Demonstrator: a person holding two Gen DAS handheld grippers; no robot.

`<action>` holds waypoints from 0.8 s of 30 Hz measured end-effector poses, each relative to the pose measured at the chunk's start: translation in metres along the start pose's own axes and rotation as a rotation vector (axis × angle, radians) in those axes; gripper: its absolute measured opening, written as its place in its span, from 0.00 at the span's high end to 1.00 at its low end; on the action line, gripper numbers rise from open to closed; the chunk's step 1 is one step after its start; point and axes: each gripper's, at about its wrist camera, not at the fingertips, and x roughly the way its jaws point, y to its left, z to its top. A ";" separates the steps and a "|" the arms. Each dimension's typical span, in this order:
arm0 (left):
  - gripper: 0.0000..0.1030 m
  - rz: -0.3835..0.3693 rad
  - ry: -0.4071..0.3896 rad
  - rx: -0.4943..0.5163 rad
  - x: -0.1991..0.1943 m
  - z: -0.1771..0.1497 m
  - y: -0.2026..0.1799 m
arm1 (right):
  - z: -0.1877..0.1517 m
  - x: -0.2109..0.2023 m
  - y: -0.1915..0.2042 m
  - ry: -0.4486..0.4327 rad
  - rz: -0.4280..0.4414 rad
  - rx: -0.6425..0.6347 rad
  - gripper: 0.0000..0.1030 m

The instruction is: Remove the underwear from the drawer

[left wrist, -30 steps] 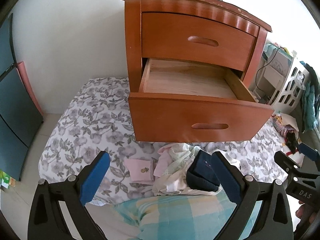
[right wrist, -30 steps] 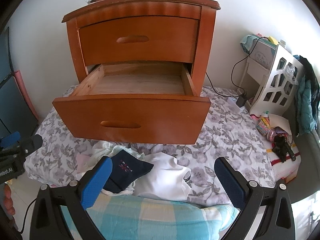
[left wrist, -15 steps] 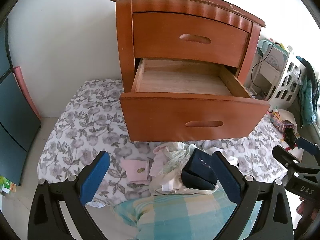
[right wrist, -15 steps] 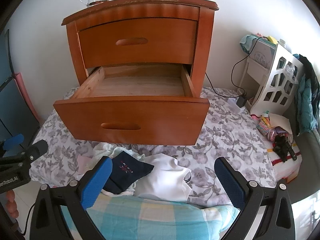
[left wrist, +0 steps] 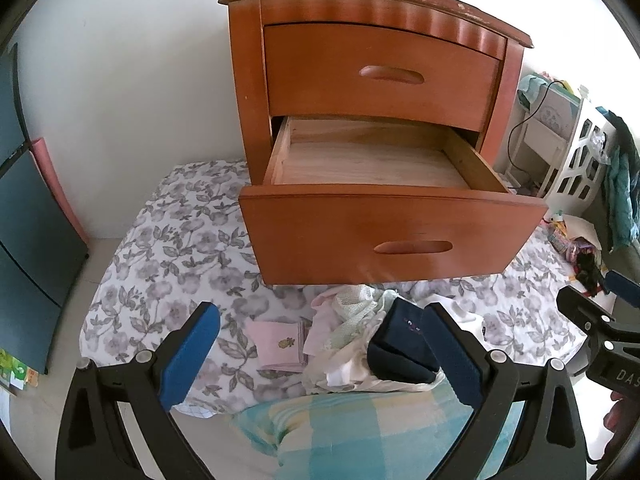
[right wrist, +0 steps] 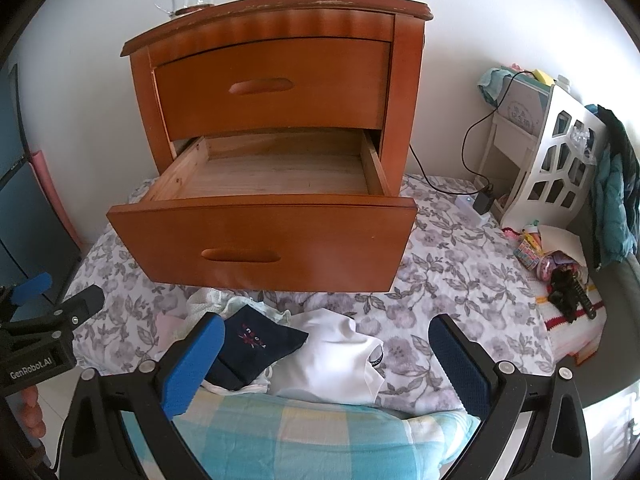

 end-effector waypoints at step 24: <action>0.02 0.002 0.020 -0.009 0.016 -0.001 0.004 | -0.003 0.013 0.000 0.022 -0.004 0.001 0.00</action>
